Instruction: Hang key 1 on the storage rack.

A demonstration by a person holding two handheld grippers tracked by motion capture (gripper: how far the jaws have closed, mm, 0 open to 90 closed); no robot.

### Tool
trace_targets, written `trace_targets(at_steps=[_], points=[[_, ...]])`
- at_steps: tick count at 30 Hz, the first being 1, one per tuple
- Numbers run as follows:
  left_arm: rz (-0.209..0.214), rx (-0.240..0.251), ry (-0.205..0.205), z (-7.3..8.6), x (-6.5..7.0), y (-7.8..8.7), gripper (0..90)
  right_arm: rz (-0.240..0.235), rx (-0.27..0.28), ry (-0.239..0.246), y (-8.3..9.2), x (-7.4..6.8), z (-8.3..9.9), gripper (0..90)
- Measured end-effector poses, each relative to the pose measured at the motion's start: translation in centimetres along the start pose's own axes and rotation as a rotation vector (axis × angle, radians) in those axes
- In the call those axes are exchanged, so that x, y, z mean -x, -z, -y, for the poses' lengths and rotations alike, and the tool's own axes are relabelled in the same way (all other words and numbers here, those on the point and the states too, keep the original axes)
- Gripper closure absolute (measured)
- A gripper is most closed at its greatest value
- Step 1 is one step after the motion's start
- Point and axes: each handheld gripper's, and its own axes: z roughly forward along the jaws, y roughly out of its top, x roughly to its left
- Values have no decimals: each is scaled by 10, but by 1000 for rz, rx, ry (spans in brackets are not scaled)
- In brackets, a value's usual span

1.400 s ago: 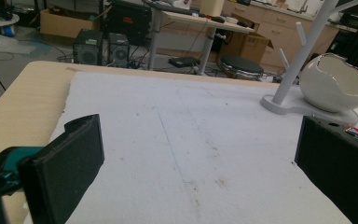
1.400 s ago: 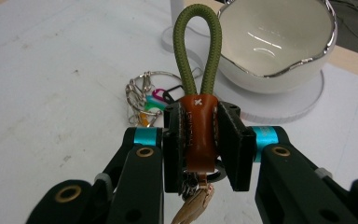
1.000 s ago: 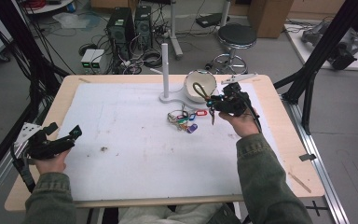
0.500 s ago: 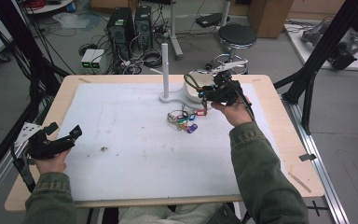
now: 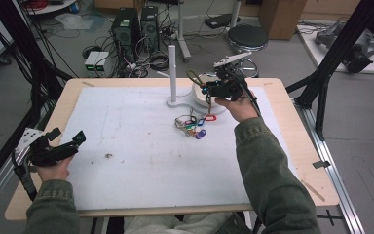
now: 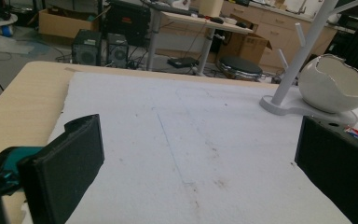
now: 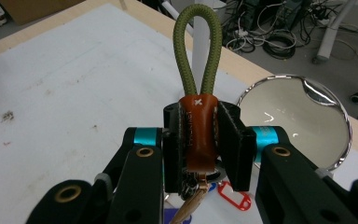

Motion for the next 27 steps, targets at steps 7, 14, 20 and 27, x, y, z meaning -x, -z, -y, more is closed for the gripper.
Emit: trace_targets(at_steps=[7, 14, 20, 27], points=[[2, 1, 2, 0, 0, 0, 17, -22, 1, -8, -5, 1, -13, 721], [3, 1, 3, 0, 0, -1, 17, -31, -2, 4, -11, -3, -29, 721], [4, 2, 5, 0, -1, -1, 17, -38, -10, 15, -21, -6, -41, 721], [3, 4, 7, 0, -1, -1, 17, -39, -33, 13, -34, -10, -43, 720]])
